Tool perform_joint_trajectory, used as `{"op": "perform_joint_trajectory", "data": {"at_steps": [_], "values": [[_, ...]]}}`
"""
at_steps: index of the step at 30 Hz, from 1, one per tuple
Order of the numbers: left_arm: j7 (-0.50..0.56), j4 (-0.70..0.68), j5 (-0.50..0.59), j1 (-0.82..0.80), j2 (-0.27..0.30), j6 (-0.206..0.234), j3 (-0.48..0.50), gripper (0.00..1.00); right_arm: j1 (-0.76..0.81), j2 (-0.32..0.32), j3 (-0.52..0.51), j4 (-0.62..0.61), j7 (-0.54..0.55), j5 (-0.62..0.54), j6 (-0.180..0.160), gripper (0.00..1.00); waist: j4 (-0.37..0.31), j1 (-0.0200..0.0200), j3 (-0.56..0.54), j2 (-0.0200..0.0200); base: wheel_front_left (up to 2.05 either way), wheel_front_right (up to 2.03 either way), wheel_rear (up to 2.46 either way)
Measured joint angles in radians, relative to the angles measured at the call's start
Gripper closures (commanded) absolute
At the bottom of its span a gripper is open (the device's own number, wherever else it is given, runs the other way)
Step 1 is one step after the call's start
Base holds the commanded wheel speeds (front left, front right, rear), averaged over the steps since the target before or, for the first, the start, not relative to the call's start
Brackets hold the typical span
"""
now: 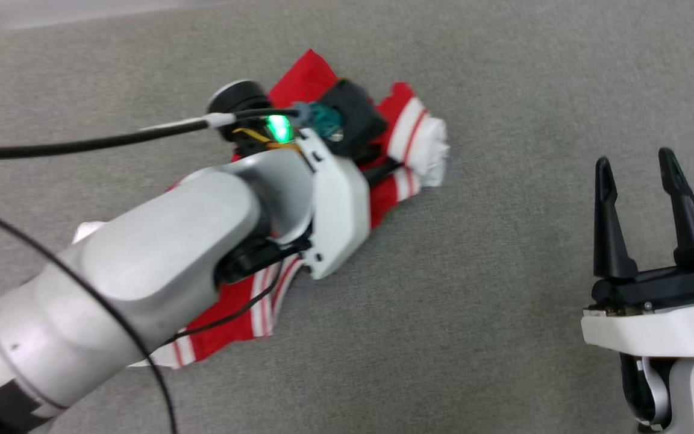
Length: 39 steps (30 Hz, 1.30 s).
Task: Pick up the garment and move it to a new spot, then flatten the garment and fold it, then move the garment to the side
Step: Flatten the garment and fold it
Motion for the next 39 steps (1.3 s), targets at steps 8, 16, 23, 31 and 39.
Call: {"op": "perform_joint_trajectory", "data": {"at_steps": [8,16,23,31,39], "values": [[-0.080,0.132,0.045,-0.040,-0.175,0.000,-0.086,1.00,-0.025,0.000,-0.021,-0.008,0.000,0.023,0.000,0.00,-0.047,0.0000,0.065,0.0000,0.00,0.00,0.00],[0.058,0.229,0.146,0.134,-0.255,0.000,-0.124,1.00,-0.033,0.000,-0.032,-0.007,0.000,0.042,0.000,0.00,-0.076,0.0000,0.115,0.0000,0.00,0.00,0.00],[0.096,0.196,0.204,0.184,-0.262,0.001,-0.116,1.00,-0.049,0.000,-0.032,0.006,0.000,0.039,0.000,0.00,-0.067,0.0001,0.111,0.0000,0.00,0.00,0.00],[-0.165,0.226,0.202,0.130,-0.271,-0.002,-0.122,0.00,0.007,0.000,-0.044,0.026,0.000,0.015,0.000,0.00,-0.009,0.0000,0.003,0.0000,0.00,0.00,0.00],[-0.157,0.137,0.149,0.078,-0.054,0.033,-0.017,0.00,0.054,0.001,-0.049,0.030,0.000,0.005,0.000,0.00,0.079,0.0000,-0.110,0.0000,0.00,0.00,0.00]]}}
